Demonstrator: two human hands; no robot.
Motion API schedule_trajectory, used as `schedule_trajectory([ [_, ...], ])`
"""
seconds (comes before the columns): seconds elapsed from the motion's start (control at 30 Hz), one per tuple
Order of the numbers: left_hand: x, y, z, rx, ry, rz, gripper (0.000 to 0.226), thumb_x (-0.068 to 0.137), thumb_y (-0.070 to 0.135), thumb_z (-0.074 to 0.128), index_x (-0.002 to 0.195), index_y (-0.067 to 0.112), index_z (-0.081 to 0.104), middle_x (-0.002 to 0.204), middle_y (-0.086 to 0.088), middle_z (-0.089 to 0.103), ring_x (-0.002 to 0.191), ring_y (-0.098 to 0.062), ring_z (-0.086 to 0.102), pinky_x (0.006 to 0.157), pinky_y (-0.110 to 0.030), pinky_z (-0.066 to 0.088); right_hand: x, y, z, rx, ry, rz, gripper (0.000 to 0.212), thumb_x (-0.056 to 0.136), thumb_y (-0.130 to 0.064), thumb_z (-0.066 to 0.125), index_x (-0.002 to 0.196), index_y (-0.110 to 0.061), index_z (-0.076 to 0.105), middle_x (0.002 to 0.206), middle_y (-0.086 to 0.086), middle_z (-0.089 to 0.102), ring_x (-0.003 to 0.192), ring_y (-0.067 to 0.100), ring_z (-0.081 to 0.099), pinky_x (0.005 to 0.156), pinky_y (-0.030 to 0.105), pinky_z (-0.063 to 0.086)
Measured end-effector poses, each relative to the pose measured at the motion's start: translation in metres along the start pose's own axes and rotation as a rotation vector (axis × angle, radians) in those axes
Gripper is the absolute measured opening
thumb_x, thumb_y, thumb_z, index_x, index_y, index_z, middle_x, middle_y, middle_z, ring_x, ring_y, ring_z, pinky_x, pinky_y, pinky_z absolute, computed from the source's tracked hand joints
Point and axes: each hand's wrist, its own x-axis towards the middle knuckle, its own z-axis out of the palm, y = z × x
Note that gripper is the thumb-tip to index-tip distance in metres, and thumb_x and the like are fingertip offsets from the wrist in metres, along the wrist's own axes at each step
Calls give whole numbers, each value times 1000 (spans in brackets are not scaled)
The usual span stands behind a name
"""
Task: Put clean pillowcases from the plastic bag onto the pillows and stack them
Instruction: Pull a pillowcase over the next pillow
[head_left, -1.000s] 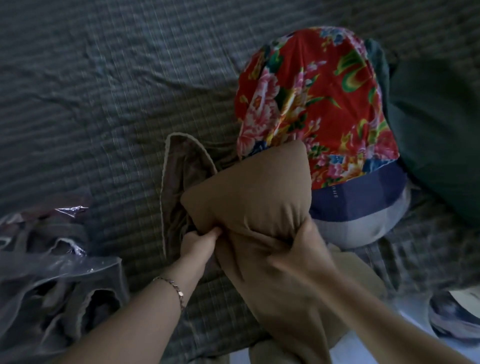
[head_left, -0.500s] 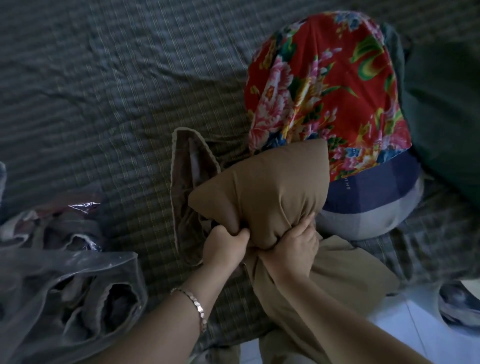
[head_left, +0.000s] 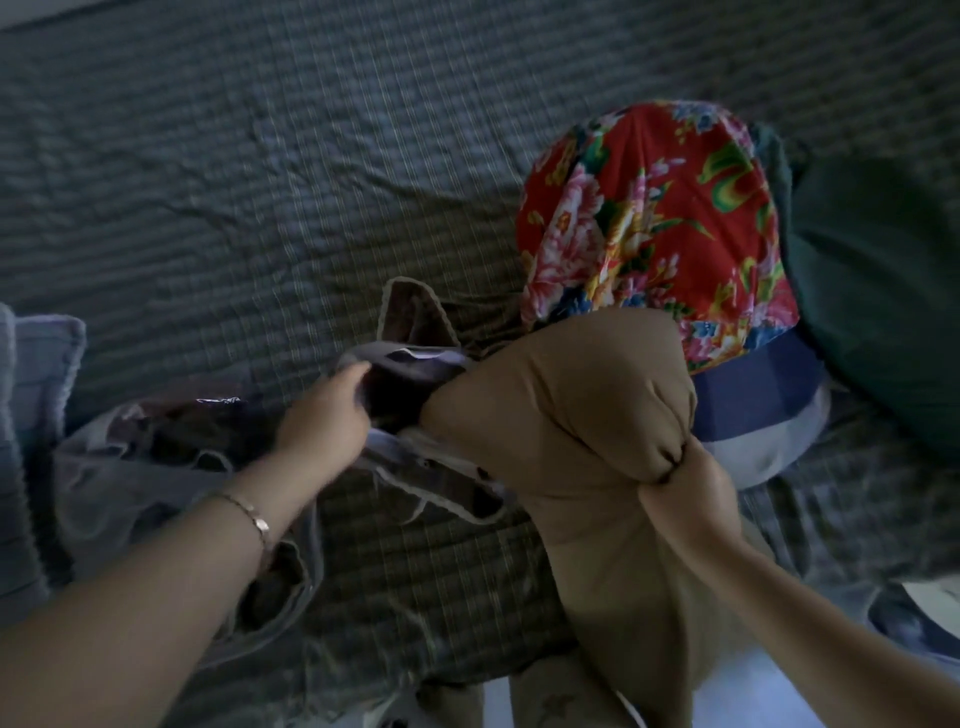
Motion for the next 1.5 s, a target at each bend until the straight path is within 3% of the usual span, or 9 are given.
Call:
schedule_trajectory([
  [0.13,-2,22,-45,348,50,188,50,98,10,33,146,21,24,142,-16,37,113,-36,50,81,-39,44,-33,-1,-32,35,-56,-172,34,74,5,56,102,-14,60,67,-11,56,61,8,52,43,15,32],
  [0.3,-27,48,-59,545,-7,346,50,101,18,28,147,35,17,152,-1,26,113,-29,50,71,-27,34,-65,-16,-46,-15,-169,-409,34,77,-4,63,95,-33,58,69,-21,58,70,-5,56,52,10,42],
  [0.57,-49,57,-51,673,-85,623,58,98,12,33,147,36,13,158,5,-3,122,-22,45,83,-28,41,-80,-22,-31,-244,-371,-510,29,75,-15,57,101,-27,64,87,-7,71,83,14,65,69,21,47],
  [0.73,-70,58,-50,758,-220,815,62,95,5,35,144,41,23,157,11,5,124,-17,43,89,-33,45,-84,-33,-41,-269,-316,-519,35,76,-19,57,109,-27,62,94,-5,70,89,16,64,75,31,50],
  [0.93,-82,31,-102,479,286,1231,53,70,4,41,113,23,65,110,-4,68,66,-23,67,44,-25,49,-73,-82,-79,-271,-50,-578,24,79,-18,59,103,-21,62,87,2,67,84,28,62,70,37,50],
  [1.1,-103,-6,-84,462,554,939,57,73,-1,53,124,22,44,111,-12,65,82,-31,67,50,-34,51,-32,-113,-101,-249,81,-439,8,82,-15,60,86,-9,62,76,9,56,77,28,56,63,29,35],
  [1.27,-92,-34,-35,-187,131,-105,62,78,22,70,131,15,38,123,-9,50,100,-28,55,73,-38,50,2,-120,-73,-182,105,-272,21,80,-15,59,95,-1,66,90,20,65,88,38,60,66,32,40],
  [1.37,-84,-29,-3,-320,-20,-141,13,85,17,59,95,12,52,89,-9,58,67,-23,55,51,-31,41,14,-126,-54,-167,95,-175,23,81,-15,58,97,1,63,97,21,65,95,38,59,68,31,38],
  [1.5,-81,-30,13,-297,-44,-178,4,88,11,54,93,10,53,74,-6,57,58,-17,52,45,-25,34,27,-133,-37,-166,70,-76,28,83,-17,56,104,2,59,106,20,62,102,37,57,73,33,41],
])
